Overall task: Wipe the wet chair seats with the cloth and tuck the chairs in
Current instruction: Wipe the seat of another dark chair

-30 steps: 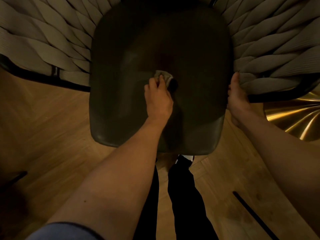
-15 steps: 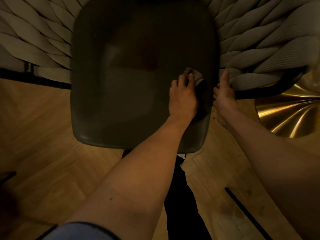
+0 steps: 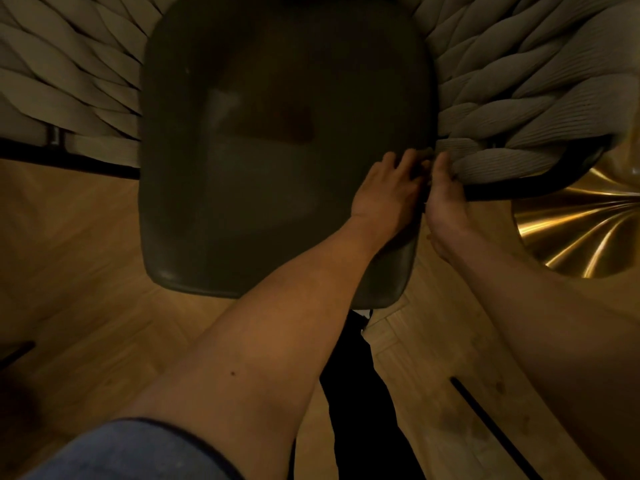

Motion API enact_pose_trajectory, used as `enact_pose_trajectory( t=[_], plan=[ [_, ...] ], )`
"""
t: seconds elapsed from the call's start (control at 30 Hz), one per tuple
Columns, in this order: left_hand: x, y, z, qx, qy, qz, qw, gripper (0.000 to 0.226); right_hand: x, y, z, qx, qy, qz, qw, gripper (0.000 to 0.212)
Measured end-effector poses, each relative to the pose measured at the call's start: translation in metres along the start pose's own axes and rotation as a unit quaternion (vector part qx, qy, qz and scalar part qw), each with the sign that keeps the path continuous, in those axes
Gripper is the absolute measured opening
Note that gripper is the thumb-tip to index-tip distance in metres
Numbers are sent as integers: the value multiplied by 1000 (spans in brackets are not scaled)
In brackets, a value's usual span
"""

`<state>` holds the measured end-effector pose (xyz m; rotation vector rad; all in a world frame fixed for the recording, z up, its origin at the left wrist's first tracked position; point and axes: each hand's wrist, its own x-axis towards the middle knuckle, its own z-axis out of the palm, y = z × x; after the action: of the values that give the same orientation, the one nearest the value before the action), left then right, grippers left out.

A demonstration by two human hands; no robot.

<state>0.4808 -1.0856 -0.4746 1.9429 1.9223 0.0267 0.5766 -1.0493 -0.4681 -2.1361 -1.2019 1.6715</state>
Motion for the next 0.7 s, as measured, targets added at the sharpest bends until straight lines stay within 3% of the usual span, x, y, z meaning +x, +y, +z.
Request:
enact_pose_trajectory(
  t=[0.13,0.4,0.7],
  plan=[
    [-14,-30,-2,21,17,-17,1000,58,3,-4,6,-64,24,-62,996,68],
    [-47,-103,-16,9,44,-142,989,56,19,-42,26,-192,51,-116,973,91],
    [-83,-171,-27,20,59,-193,979,61,33,-46,37,-249,57,-119,960,107]
  ],
)
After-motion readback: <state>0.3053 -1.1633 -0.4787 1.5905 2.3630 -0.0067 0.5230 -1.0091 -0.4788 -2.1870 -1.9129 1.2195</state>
